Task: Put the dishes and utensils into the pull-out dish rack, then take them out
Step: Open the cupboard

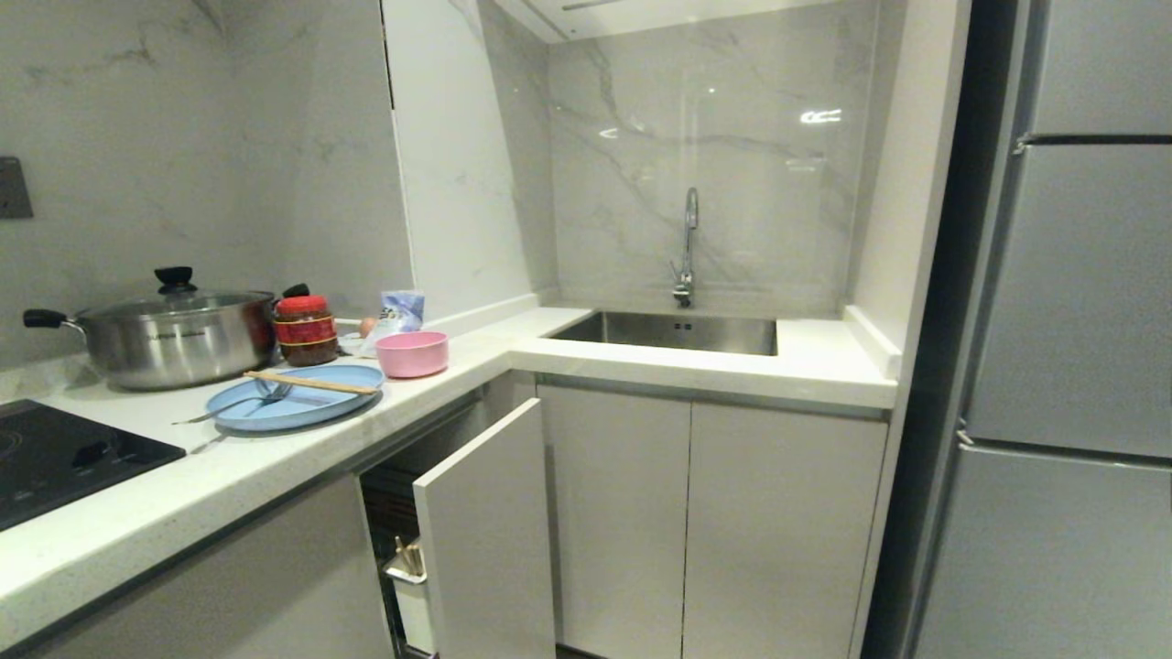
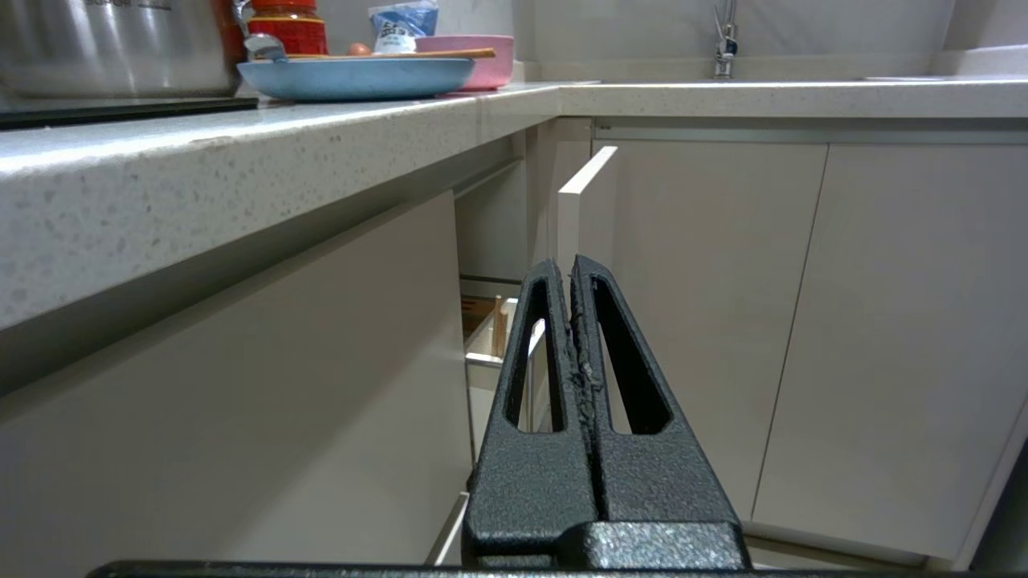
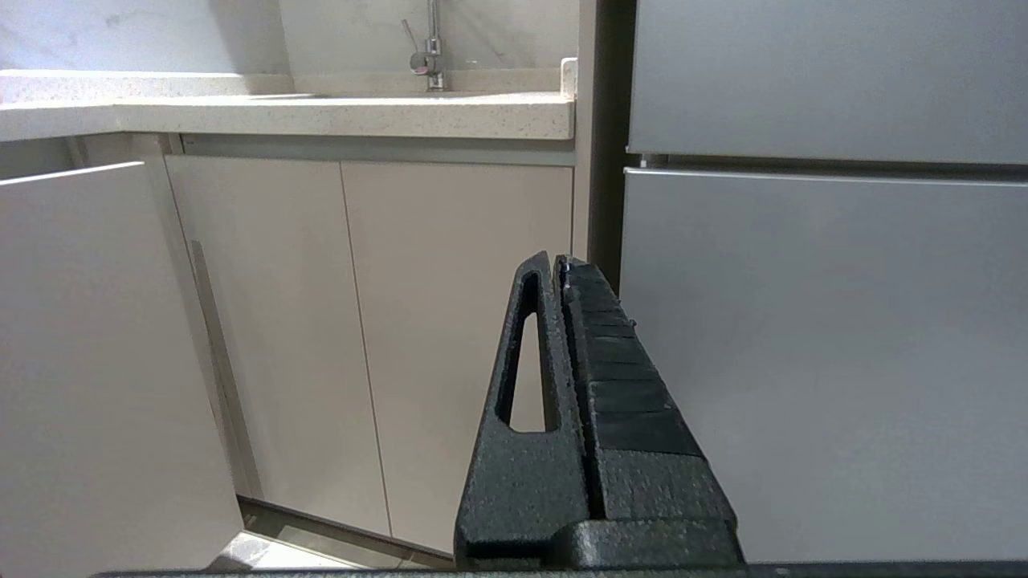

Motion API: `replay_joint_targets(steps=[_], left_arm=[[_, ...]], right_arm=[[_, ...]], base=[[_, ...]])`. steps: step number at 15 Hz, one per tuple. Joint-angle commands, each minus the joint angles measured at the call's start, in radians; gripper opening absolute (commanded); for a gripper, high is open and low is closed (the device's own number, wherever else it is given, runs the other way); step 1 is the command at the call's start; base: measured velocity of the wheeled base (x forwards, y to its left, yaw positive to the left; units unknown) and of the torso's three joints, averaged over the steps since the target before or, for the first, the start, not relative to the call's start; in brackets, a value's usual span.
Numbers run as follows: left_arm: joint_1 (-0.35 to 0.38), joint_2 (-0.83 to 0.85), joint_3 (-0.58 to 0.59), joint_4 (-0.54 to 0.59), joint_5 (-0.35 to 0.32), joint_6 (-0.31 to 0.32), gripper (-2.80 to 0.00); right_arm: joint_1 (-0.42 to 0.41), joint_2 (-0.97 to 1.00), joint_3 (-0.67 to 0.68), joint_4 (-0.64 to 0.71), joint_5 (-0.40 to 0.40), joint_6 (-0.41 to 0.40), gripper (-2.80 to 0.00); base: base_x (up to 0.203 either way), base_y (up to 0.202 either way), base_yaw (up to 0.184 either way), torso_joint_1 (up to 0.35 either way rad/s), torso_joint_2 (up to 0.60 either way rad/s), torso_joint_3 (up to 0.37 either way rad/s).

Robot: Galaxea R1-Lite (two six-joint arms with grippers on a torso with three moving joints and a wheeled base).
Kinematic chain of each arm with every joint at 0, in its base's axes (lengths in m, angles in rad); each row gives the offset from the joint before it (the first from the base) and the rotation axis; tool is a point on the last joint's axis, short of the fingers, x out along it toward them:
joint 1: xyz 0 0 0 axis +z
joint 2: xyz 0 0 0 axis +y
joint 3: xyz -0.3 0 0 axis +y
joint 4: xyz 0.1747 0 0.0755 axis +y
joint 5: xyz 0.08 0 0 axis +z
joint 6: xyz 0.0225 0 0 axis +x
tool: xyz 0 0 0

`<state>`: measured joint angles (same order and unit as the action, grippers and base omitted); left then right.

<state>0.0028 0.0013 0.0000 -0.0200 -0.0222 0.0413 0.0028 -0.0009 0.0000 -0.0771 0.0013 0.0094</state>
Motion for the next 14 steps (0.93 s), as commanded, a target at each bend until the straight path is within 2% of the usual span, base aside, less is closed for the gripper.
replay_joint_targets(steps=[1, 11, 13, 14], left_arm=[[0.0, 0.0, 0.012, 0.0, 0.0, 0.0, -2.8], [0.0, 0.0, 0.009, 0.002, 0.003, 0.015, -2.8], [0.0, 0.0, -0.055, 0.007, 0.004, 0.016, -2.8], [0.0, 0.006, -0.141, 0.033, 0.005, 0.016, -2.8]], right_arm=[[0.0, -0.001, 0.026, -0.001, 0.0, 0.0, -2.8], [0.0, -0.001, 0.026, -0.001, 0.0, 0.0, -2.8], [0.0, -0.001, 0.026, -0.001, 0.0, 0.0, -2.8], [0.0, -0.001, 0.026, -0.001, 0.0, 0.0, -2.8]], base=[[0.0, 0.0, 0.0, -0.035, 0.08, 0.054], [0.0, 0.0, 0.0, -0.003, 0.01, 0.005], [0.0, 0.0, 0.0, 0.0, 0.0, 0.0], [0.0, 0.0, 0.0, 0.0, 0.0, 0.0]])
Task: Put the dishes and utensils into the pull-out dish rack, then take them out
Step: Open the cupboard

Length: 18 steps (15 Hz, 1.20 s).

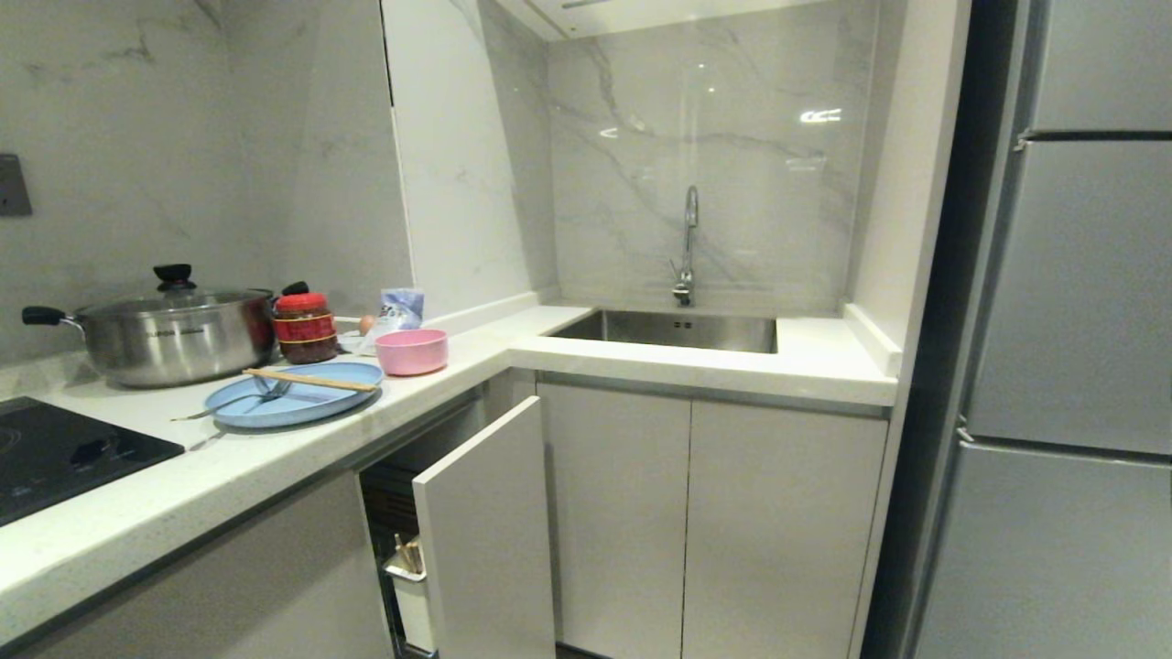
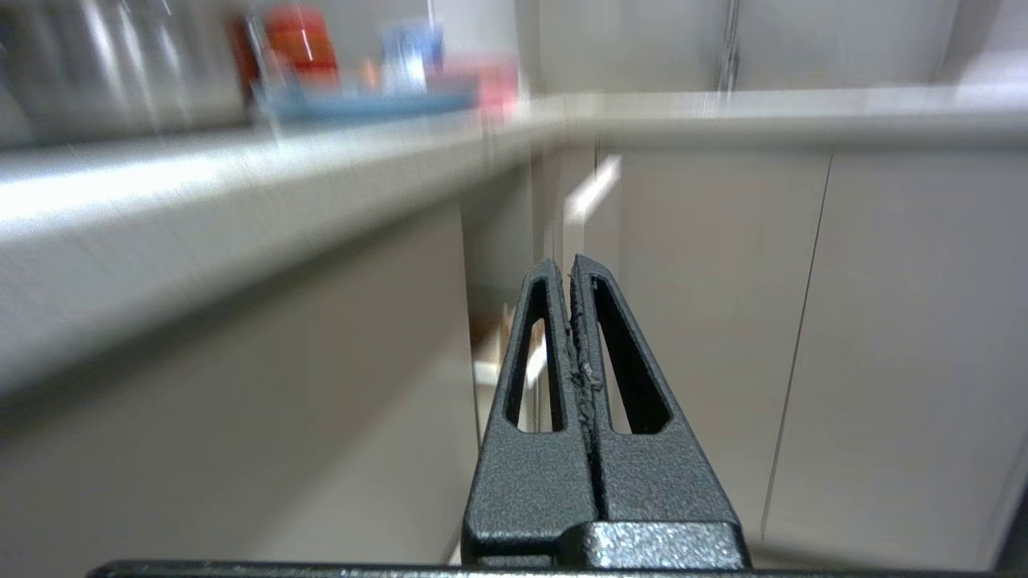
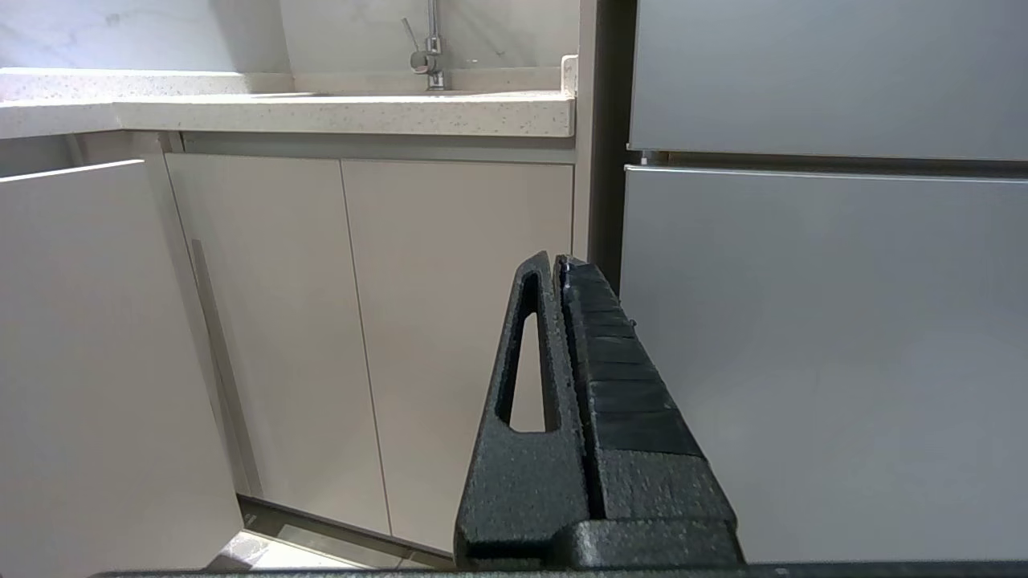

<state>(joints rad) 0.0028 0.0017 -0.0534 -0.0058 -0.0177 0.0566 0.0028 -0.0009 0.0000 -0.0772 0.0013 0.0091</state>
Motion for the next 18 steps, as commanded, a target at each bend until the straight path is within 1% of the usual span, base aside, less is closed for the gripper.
replay_joint_targets(steps=[1, 3, 5, 9, 10, 12, 15, 17, 18], left_arm=[[0.0, 0.021, -0.195, 0.065, 0.001, 0.001, -2.8], [0.002, 0.111, -0.469, 0.205, 0.004, 0.001, -2.8], [0.003, 0.291, -0.696, 0.305, 0.008, 0.0, -2.8], [0.011, 0.69, -1.114, 0.368, 0.02, -0.027, -2.8], [0.01, 0.774, -1.19, 0.376, 0.022, -0.034, -2.8], [0.003, 0.921, -1.296, 0.384, 0.024, -0.044, -2.8], [-0.042, 1.085, -1.342, 0.39, 0.046, -0.056, -2.8], [-0.096, 1.174, -1.343, 0.397, 0.092, -0.078, -2.8], [-0.127, 1.227, -1.34, 0.397, 0.132, -0.089, -2.8]], right_arm=[[0.0, -0.001, 0.026, -0.001, 0.0, 0.001, -2.8], [0.0, -0.001, 0.026, -0.001, 0.0, 0.0, -2.8], [0.0, -0.001, 0.028, -0.001, 0.0, 0.0, -2.8], [0.0, -0.001, 0.026, -0.001, 0.0, 0.0, -2.8], [0.0, -0.001, 0.026, -0.001, 0.0, 0.0, -2.8], [0.0, -0.001, 0.026, -0.001, 0.0, 0.0, -2.8], [0.0, -0.001, 0.026, -0.001, 0.0, 0.0, -2.8], [0.0, -0.001, 0.026, -0.001, 0.0, 0.0, -2.8], [0.0, -0.001, 0.026, -0.001, 0.0, 0.0, -2.8]], base=[[0.0, 0.0, 0.0, 0.0, 0.0, 0.0], [0.0, 0.0, 0.0, 0.0, 0.0, 0.0], [0.0, 0.0, 0.0, 0.0, 0.0, 0.0], [0.0, 0.0, 0.0, 0.0, 0.0, 0.0], [0.0, 0.0, 0.0, 0.0, 0.0, 0.0], [0.0, 0.0, 0.0, 0.0, 0.0, 0.0], [0.0, 0.0, 0.0, 0.0, 0.0, 0.0], [0.0, 0.0, 0.0, 0.0, 0.0, 0.0], [0.0, 0.0, 0.0, 0.0, 0.0, 0.0]])
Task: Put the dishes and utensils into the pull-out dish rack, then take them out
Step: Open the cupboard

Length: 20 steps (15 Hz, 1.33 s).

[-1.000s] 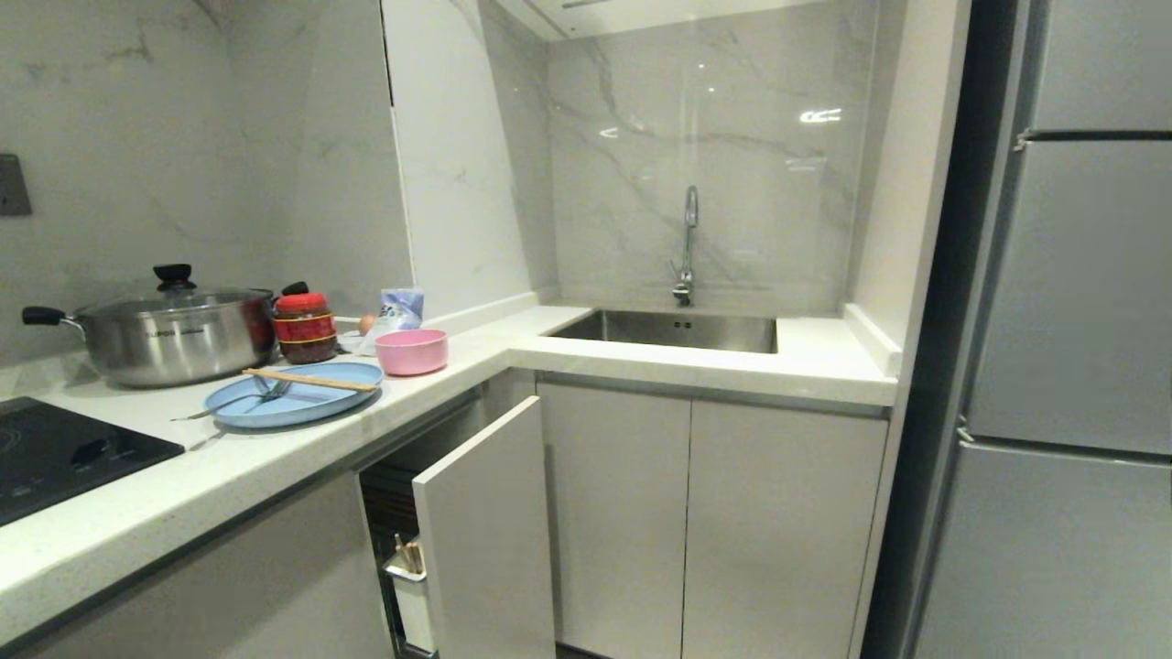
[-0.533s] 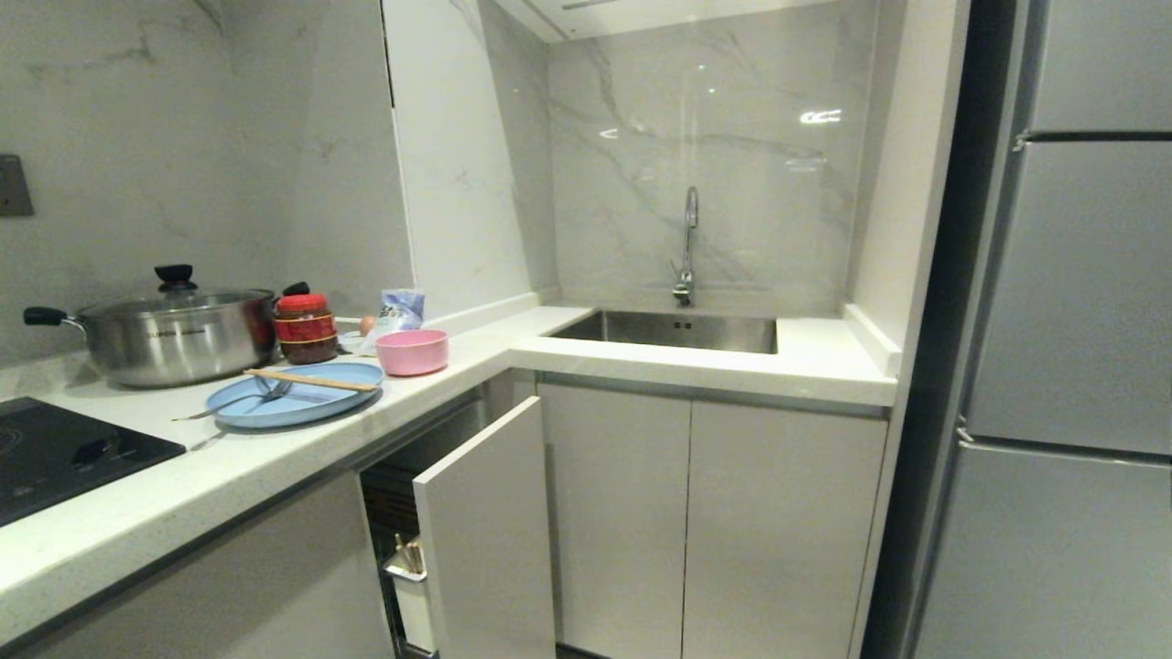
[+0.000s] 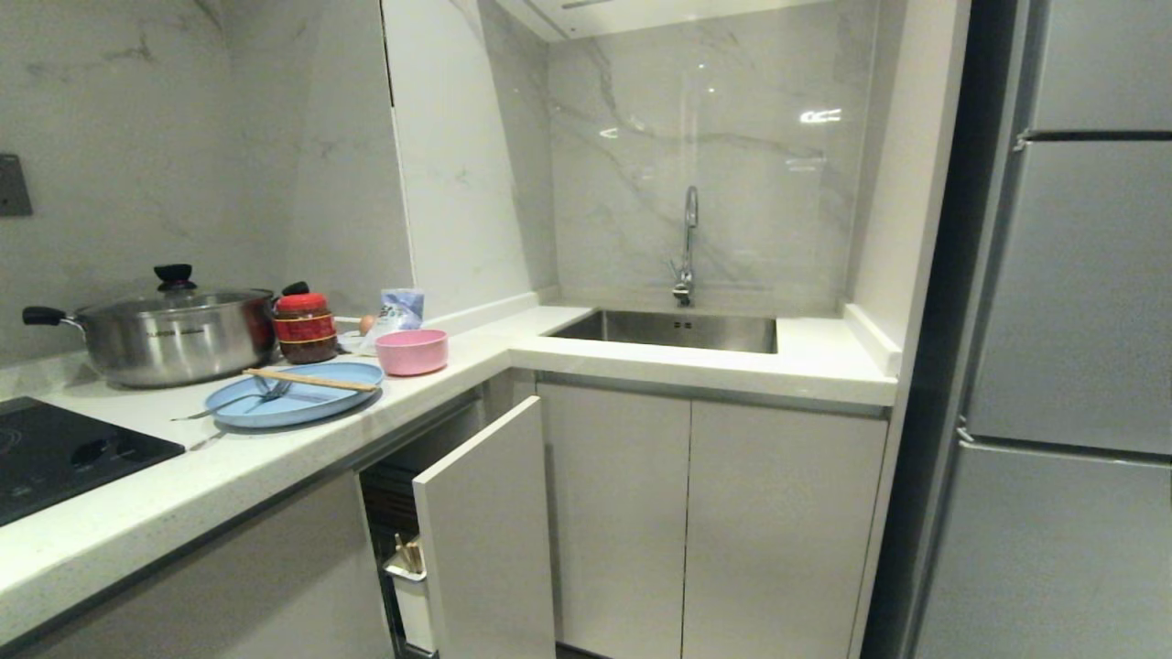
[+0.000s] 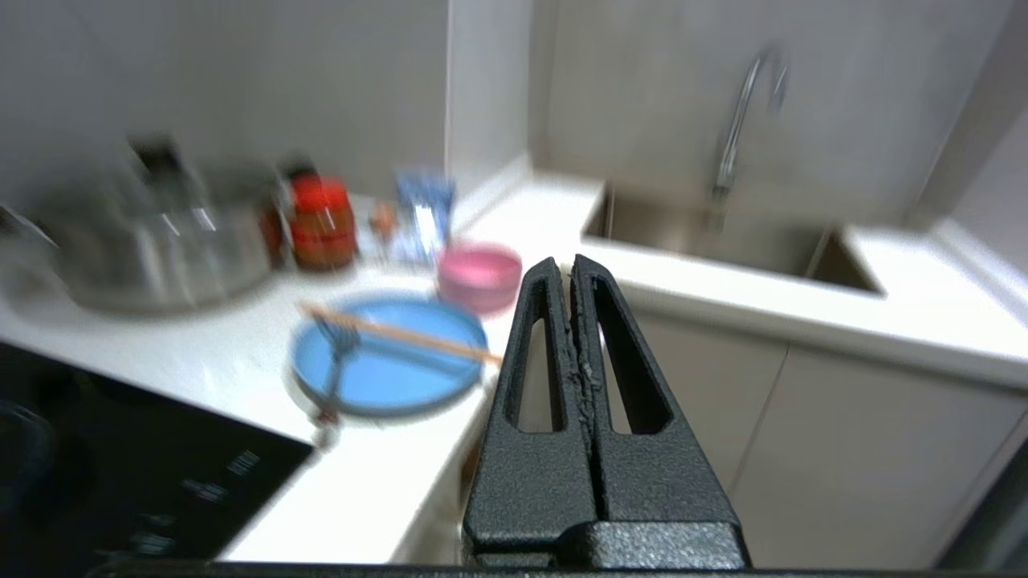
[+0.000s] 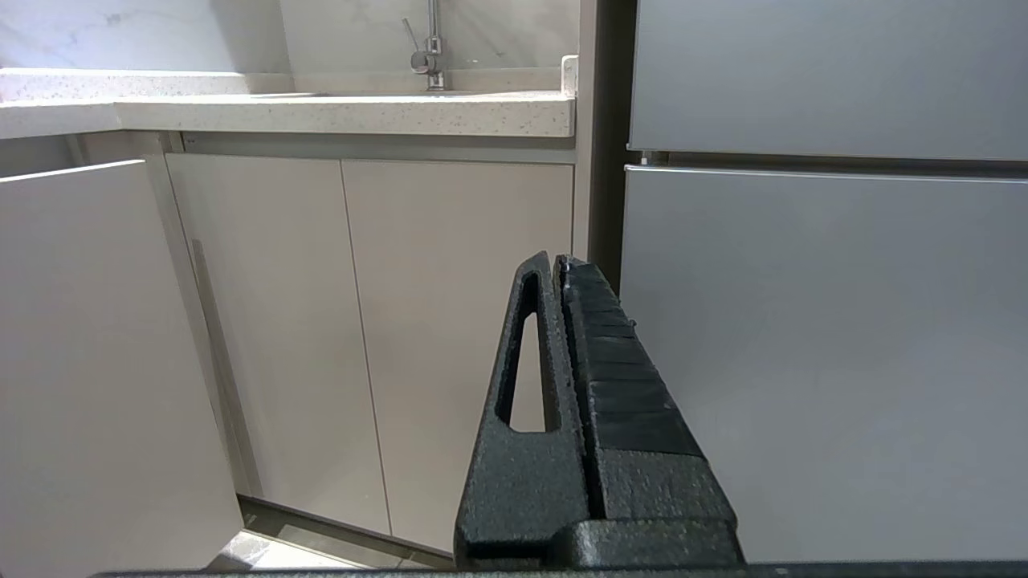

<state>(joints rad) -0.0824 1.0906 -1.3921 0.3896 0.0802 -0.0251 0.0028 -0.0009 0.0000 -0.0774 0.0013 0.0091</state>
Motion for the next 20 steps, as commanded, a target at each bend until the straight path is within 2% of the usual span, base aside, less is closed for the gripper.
replay_joint_targets(steps=[1, 3, 4, 7, 9, 13, 15, 17, 20], left_arm=[[-0.083, 0.185, 0.006, 0.002, 0.089, -0.015, -2.8], [-0.158, 0.271, 0.032, -0.003, 0.198, -0.038, -2.8], [-0.173, 0.322, 0.036, -0.005, 0.226, -0.06, -2.8], [-0.185, 0.471, 0.021, -0.018, 0.258, -0.123, -2.8], [-0.187, 0.564, 0.015, -0.074, 0.275, -0.167, -2.8], [-0.184, 0.732, -0.047, -0.127, 0.351, -0.313, -2.8], [-0.183, 0.8, -0.068, -0.158, 0.385, -0.363, -2.8], [-0.178, 0.863, -0.079, -0.202, 0.408, -0.39, -2.8], [-0.16, 0.936, -0.094, -0.214, 0.414, -0.4, -2.8]], right_arm=[[0.0, -0.001, 0.026, -0.001, 0.0, 0.001, -2.8], [0.0, -0.001, 0.026, -0.001, 0.0, 0.0, -2.8], [0.0, -0.001, 0.026, -0.001, 0.0, 0.0, -2.8], [0.0, -0.001, 0.026, -0.001, 0.0, 0.0, -2.8], [0.0, -0.001, 0.026, -0.001, 0.0, 0.0, -2.8], [0.0, -0.001, 0.026, -0.001, 0.0, 0.0, -2.8], [0.0, -0.001, 0.026, -0.001, 0.0, 0.0, -2.8], [0.0, -0.001, 0.026, -0.001, 0.0, 0.0, -2.8], [0.0, -0.001, 0.026, -0.001, 0.0, 0.0, -2.8]], base=[[0.0, 0.0, 0.0, 0.0, 0.0, 0.0], [0.0, 0.0, 0.0, 0.0, 0.0, 0.0], [0.0, 0.0, 0.0, 0.0, 0.0, 0.0], [0.0, 0.0, 0.0, 0.0, 0.0, 0.0], [0.0, 0.0, 0.0, 0.0, 0.0, 0.0], [0.0, 0.0, 0.0, 0.0, 0.0, 0.0], [0.0, 0.0, 0.0, 0.0, 0.0, 0.0], [0.0, 0.0, 0.0, 0.0, 0.0, 0.0], [0.0, 0.0, 0.0, 0.0, 0.0, 0.0]])
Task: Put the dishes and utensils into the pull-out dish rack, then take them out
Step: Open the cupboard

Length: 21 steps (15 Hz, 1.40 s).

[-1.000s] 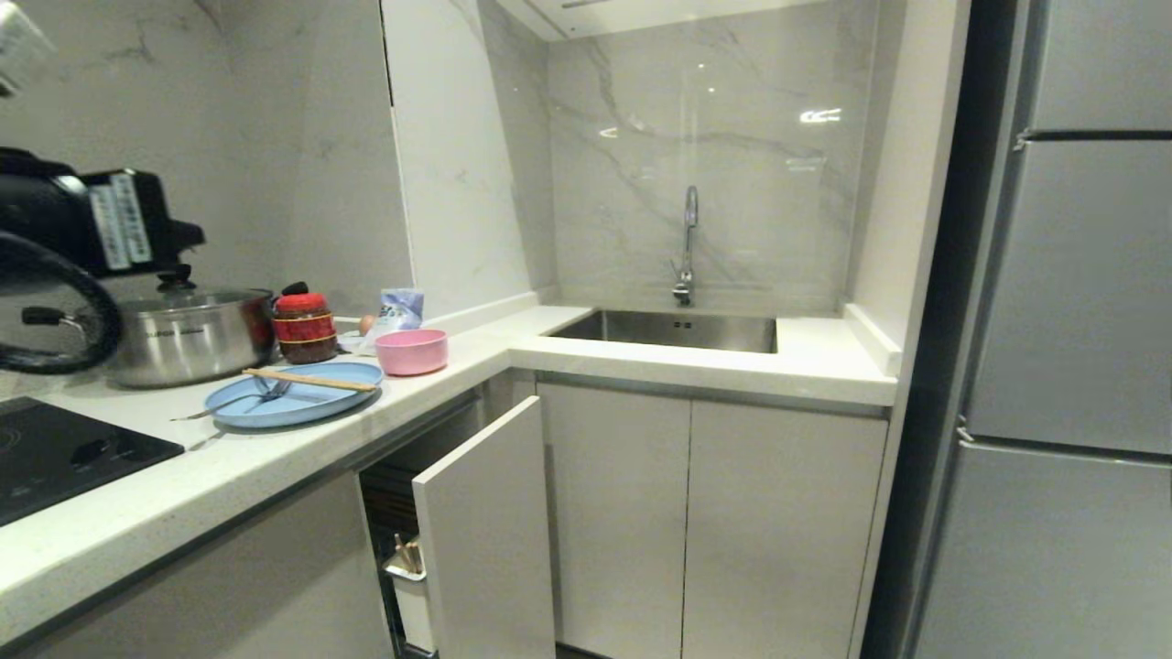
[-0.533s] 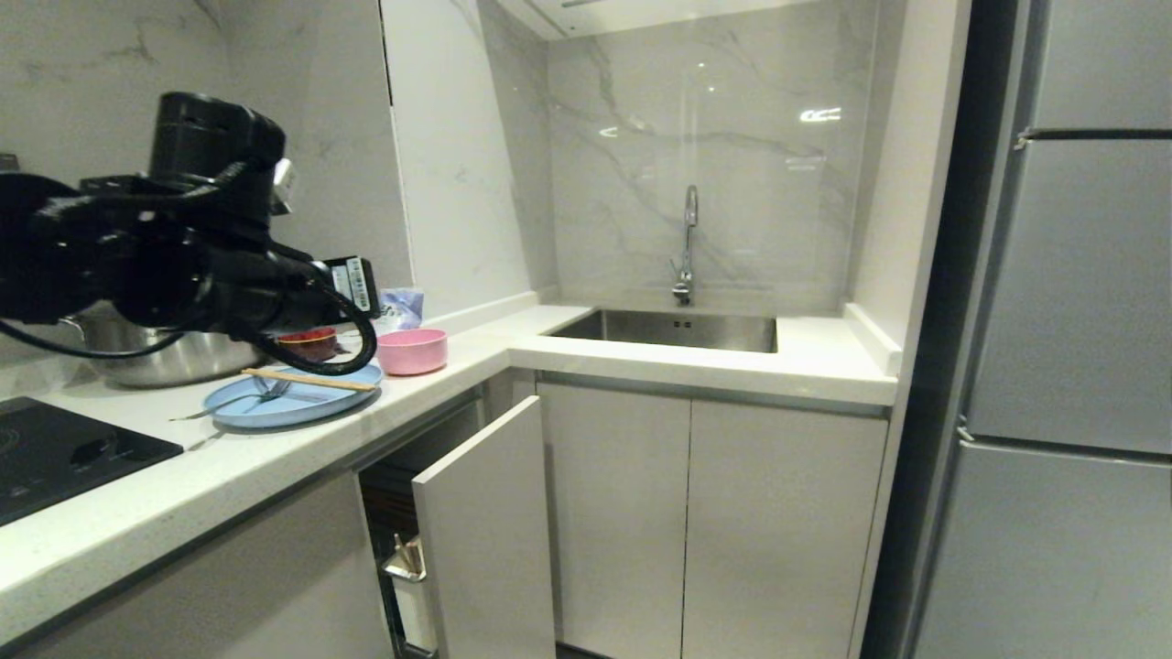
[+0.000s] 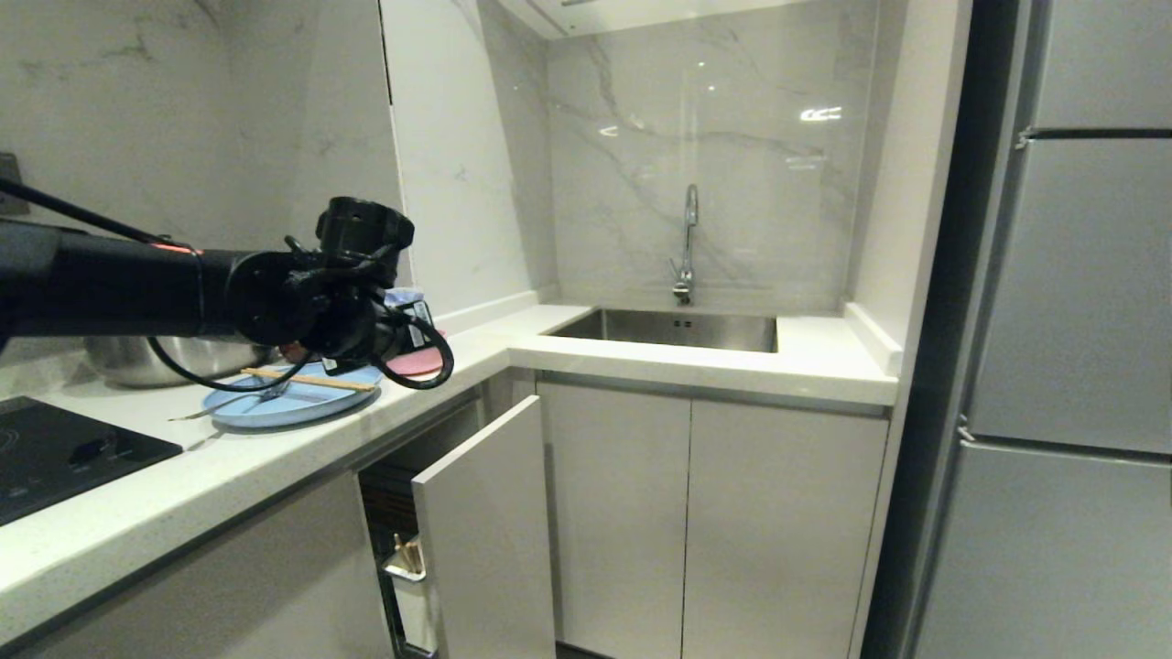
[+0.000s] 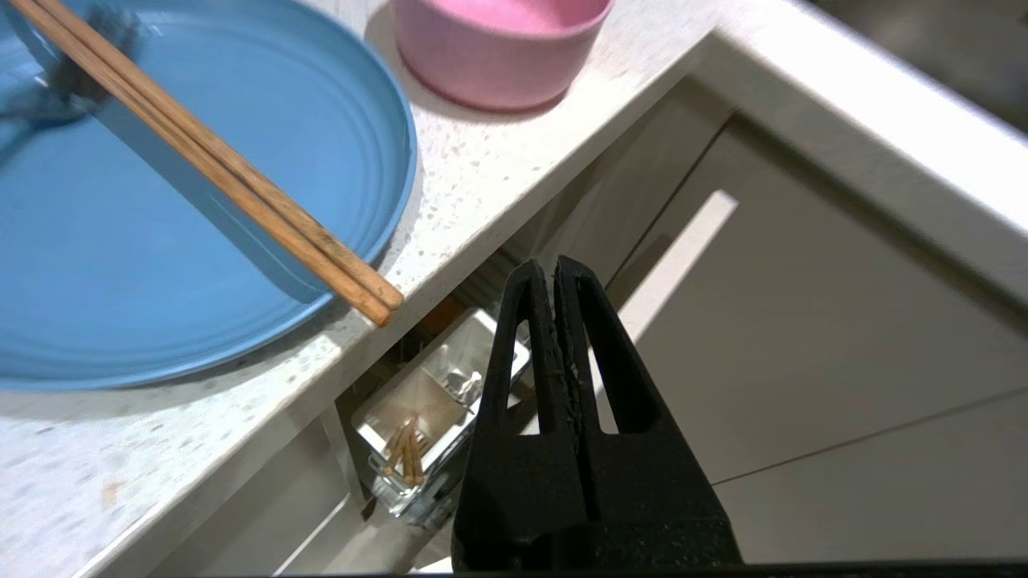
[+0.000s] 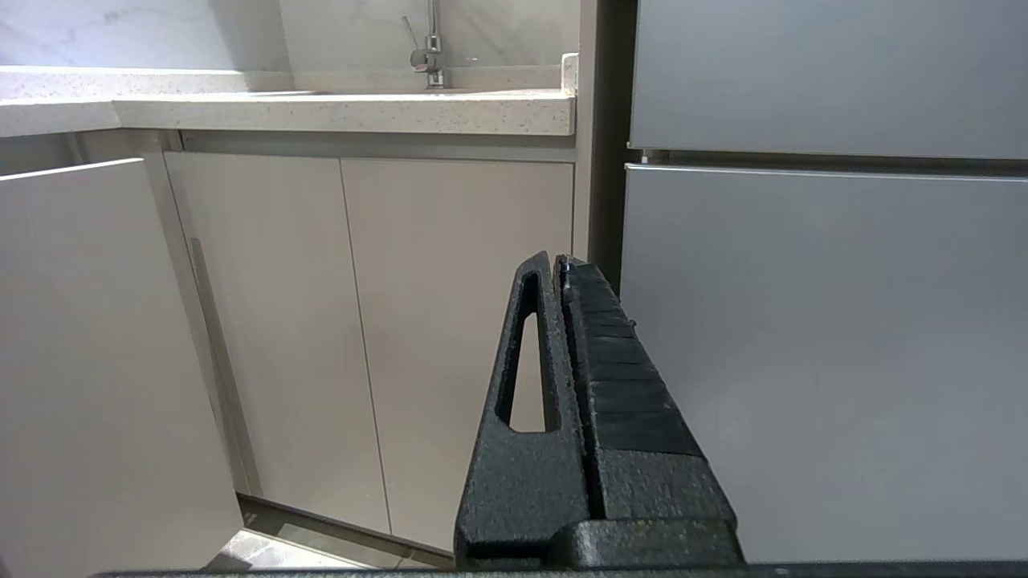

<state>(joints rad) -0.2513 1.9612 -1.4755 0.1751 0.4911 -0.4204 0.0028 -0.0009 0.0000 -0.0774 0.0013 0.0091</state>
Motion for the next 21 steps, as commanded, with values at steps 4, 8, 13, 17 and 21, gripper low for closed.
replay_joint_targets(steps=[4, 8, 13, 17, 21], left_arm=[[0.033, 0.119, -0.034, -0.02, 0.015, -0.013, -2.8], [0.039, 0.177, -0.043, -0.017, 0.035, -0.007, -2.8], [0.038, 0.231, -0.06, -0.008, 0.069, -0.003, -2.8], [0.038, 0.263, -0.07, 0.014, 0.073, -0.001, -2.8], [0.024, 0.274, -0.08, 0.046, 0.075, -0.003, -2.8]], right_arm=[[0.0, -0.001, 0.026, -0.001, 0.0, 0.0, -2.8], [0.0, -0.001, 0.026, -0.001, 0.0, 0.0, -2.8], [0.0, -0.001, 0.026, -0.001, 0.0, 0.0, -2.8], [0.0, -0.001, 0.026, -0.001, 0.0, 0.0, -2.8], [0.0, -0.001, 0.026, -0.001, 0.0, 0.0, -2.8]], base=[[0.0, 0.0, 0.0, 0.0, 0.0, 0.0], [0.0, 0.0, 0.0, 0.0, 0.0, 0.0], [0.0, 0.0, 0.0, 0.0, 0.0, 0.0], [0.0, 0.0, 0.0, 0.0, 0.0, 0.0], [0.0, 0.0, 0.0, 0.0, 0.0, 0.0]])
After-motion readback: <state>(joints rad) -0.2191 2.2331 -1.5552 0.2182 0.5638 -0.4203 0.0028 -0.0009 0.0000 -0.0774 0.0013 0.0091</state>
